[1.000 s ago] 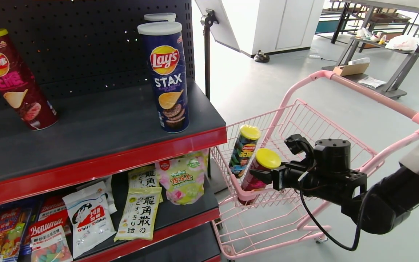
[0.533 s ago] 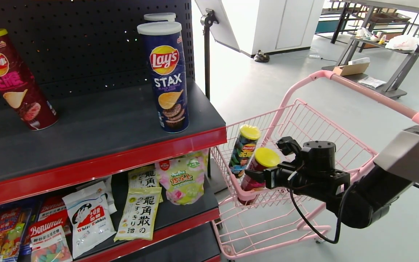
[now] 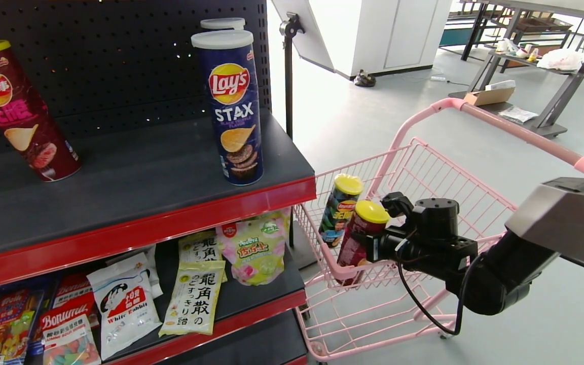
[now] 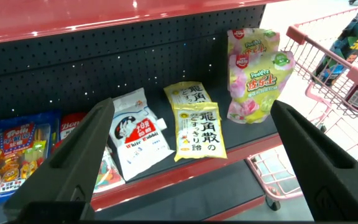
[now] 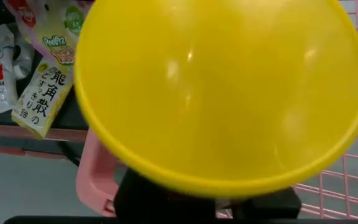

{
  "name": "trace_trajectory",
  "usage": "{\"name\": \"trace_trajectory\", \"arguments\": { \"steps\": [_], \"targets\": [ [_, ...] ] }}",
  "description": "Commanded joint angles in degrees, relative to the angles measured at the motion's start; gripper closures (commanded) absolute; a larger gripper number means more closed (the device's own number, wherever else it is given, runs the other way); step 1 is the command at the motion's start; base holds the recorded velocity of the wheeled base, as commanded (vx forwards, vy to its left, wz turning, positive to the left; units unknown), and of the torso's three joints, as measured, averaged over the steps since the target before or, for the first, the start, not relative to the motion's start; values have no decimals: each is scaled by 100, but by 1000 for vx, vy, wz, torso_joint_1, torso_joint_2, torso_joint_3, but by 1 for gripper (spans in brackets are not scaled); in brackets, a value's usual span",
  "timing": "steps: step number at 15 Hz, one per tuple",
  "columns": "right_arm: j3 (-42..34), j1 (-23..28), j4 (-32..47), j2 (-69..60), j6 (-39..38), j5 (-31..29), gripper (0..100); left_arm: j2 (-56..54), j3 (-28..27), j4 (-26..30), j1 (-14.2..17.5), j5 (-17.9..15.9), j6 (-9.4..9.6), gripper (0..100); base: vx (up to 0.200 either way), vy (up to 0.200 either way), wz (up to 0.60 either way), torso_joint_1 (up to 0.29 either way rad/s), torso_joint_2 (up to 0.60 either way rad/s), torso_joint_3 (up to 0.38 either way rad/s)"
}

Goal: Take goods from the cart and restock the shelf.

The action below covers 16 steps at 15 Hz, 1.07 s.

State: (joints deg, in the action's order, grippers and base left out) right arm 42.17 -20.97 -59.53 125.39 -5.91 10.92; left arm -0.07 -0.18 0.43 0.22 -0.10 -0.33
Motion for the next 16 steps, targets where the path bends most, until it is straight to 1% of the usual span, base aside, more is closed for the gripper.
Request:
{"name": "trace_trajectory", "arguments": {
  "steps": [1, 3, 7, 10, 11, 14, 15, 16],
  "targets": [
    [37, 5, 11, 20, 2, 6, 100, 7, 1, 1, 4, 1, -2, 0, 0, 0, 0, 0, 0, 0],
    [-16, -4, 11, -32, 2, 6, 100, 7, 1, 1, 4, 1, -2, 0, 0, 0, 0, 0, 0, 0],
    [-174, 5, 99, -920, 46, -2, 100, 7, 1, 1, 4, 1, -2, 0, 0, 0, 0, 0, 0, 0],
    [-51, 23, 336, -1729, 213, -2, 100, 7, 1, 1, 4, -8, -2, 0, 0, 0, 0, 0, 0, 0],
    [-51, 23, 336, -1729, 213, -2, 100, 7, 1, 1, 4, -8, -2, 0, 0, 0, 0, 0, 0, 0],
    [204, 14, 1505, -2898, 266, -2, 100, 7, 1, -8, 4, -17, -2, 0, 0, 0, 0, 0, 0, 0],
    [222, -4, 2077, -3416, 319, -2, 100, 7, 1, 1, 4, -17, -2, 0, 0, 0, 0, 0, 0, 0],
    [222, -13, 2314, -3653, 363, -11, 100, 7, 1, -8, 4, -17, -2, 0, 0, 0, 0, 0, 0, 0]
  ]
}}
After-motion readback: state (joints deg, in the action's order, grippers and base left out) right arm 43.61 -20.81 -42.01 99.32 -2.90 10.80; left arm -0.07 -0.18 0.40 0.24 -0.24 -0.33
